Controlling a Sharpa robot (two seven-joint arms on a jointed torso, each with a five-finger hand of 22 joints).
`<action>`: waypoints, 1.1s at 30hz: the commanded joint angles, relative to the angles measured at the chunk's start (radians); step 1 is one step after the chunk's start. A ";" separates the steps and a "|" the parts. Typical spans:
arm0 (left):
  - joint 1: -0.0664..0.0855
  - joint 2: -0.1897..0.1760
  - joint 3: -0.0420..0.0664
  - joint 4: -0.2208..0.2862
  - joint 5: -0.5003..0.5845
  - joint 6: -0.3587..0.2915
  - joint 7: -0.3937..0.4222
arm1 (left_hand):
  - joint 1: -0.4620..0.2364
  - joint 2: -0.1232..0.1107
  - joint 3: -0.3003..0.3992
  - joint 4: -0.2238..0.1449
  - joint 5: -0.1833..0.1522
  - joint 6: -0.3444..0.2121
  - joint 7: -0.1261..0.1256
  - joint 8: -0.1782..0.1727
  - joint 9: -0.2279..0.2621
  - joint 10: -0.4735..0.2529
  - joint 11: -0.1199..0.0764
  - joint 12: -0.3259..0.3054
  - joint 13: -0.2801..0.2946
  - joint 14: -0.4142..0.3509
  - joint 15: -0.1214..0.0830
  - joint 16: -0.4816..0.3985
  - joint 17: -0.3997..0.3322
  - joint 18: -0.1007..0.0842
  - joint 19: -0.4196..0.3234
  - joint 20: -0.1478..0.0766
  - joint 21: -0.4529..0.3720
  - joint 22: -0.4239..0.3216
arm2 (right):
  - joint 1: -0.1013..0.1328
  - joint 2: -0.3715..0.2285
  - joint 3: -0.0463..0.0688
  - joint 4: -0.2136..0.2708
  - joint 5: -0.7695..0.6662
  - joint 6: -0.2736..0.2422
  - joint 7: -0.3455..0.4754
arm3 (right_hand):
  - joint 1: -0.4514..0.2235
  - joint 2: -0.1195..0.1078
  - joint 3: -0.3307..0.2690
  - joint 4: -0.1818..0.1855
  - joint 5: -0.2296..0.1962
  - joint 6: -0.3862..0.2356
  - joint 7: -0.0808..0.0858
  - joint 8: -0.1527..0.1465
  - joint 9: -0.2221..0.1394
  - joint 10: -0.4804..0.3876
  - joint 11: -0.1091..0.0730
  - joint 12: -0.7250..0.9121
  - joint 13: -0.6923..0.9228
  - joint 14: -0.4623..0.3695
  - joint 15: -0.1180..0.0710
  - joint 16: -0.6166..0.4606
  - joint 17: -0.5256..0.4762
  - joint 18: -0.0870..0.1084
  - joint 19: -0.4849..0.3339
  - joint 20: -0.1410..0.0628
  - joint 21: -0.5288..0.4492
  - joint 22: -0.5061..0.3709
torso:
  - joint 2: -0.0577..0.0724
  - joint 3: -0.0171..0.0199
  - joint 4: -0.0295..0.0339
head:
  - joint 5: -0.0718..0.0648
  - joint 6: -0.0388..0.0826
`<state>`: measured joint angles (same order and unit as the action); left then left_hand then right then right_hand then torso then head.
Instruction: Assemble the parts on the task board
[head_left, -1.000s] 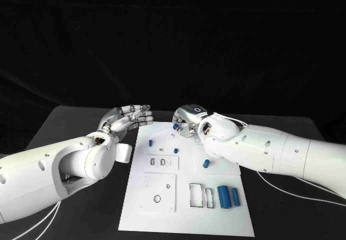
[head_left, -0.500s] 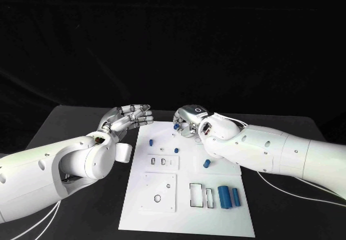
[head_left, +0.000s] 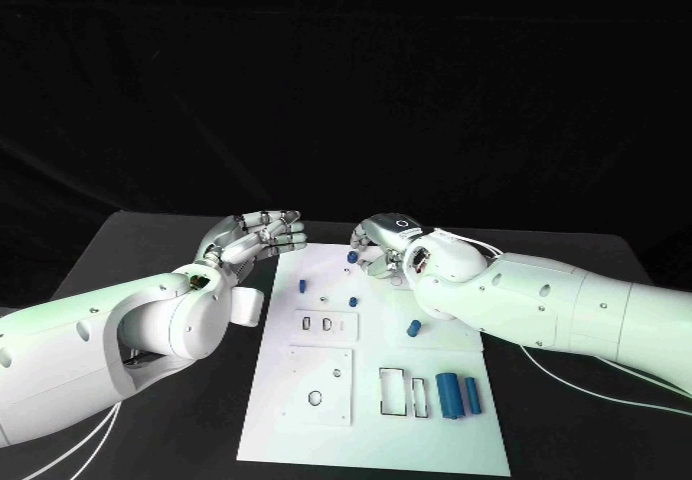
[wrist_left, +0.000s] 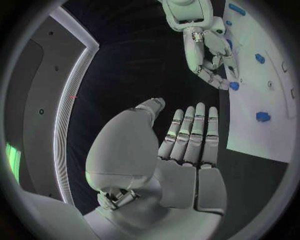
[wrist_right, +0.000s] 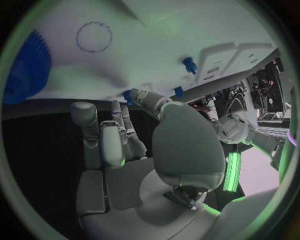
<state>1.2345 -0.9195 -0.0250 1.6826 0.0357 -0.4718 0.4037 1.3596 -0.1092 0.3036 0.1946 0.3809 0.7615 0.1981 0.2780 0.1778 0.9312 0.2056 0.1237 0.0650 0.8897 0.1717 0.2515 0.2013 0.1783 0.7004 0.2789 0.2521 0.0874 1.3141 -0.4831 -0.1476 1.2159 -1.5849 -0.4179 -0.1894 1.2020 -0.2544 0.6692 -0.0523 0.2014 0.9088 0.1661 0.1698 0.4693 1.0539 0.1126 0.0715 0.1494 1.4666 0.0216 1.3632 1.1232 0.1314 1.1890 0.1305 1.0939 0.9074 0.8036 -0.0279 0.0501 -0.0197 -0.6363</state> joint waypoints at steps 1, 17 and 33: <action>0.002 0.000 0.001 0.002 0.002 0.020 0.003 | 0.001 -0.005 0.007 0.000 0.001 -0.009 0.041 -0.006 -0.001 -0.004 0.001 -0.007 0.000 -0.009 -0.001 -0.005 0.002 0.001 -0.005 0.000 -0.005 -0.002 | 0.000 -0.030 0.000 0.031 0.001 0.006 -0.003 | 0.012 0.000 -0.012 -0.002 0.013 0.010 0.004 0.002 -0.002 0.001 0.002 0.008 -0.001 0.002 0.008 0.004 0.001 0.012 0.001 0.002 0.003 0.004 | 0.001 0.0004 -0.0010 | -0.001 0.001; 0.001 -0.008 0.001 -0.003 0.006 0.035 0.006 | -0.009 -0.007 0.008 0.002 0.001 -0.011 0.043 -0.007 -0.001 -0.005 0.002 -0.010 0.000 -0.010 0.000 -0.007 0.003 0.001 -0.007 0.001 -0.007 -0.003 | 0.029 -0.326 0.015 0.276 0.248 -0.047 -0.083 | -0.018 -0.025 -0.245 0.050 0.036 0.004 -0.047 -0.005 0.007 0.305 -0.073 0.228 0.154 0.028 -0.055 0.038 0.053 -0.005 0.077 -0.056 0.060 0.101 | -0.007 0.0042 -0.0170 | -0.001 0.002; 0.001 -0.009 0.001 -0.007 0.006 0.042 0.011 | -0.011 -0.008 0.008 0.003 0.003 -0.011 0.043 -0.007 -0.001 -0.005 0.002 -0.011 0.001 -0.011 0.000 -0.007 0.003 0.001 -0.008 0.002 -0.007 -0.004 | 0.031 -0.351 0.014 0.237 0.371 0.043 -0.110 | 0.187 0.040 -0.583 0.307 0.094 -0.014 -0.043 -0.002 0.065 0.339 -0.073 1.216 1.119 0.089 -0.051 0.184 0.371 -0.038 0.170 -0.053 0.162 0.272 | -0.005 0.0066 -0.0142 | -0.003 0.000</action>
<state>1.2343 -0.9304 -0.0249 1.6747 0.0386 -0.4516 0.4038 1.3551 -0.1136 0.3064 0.1974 0.3809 0.7578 0.1944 0.2780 0.1778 0.9313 0.2055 0.1191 0.0649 0.8826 0.1717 0.2476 0.2029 0.1782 0.7004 0.2789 0.2505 0.0855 1.3460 -0.8381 -0.1332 1.4564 -1.2471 -0.4148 -0.2817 1.3827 -0.2136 0.0872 0.2494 0.2886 0.8981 0.1197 0.1661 0.5325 1.3848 0.0394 1.2805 1.2618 1.4649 -0.0338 1.5417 1.3084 0.0997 1.3540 0.0770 1.2487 1.1773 0.7970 -0.0208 0.0344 -0.0215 -0.6343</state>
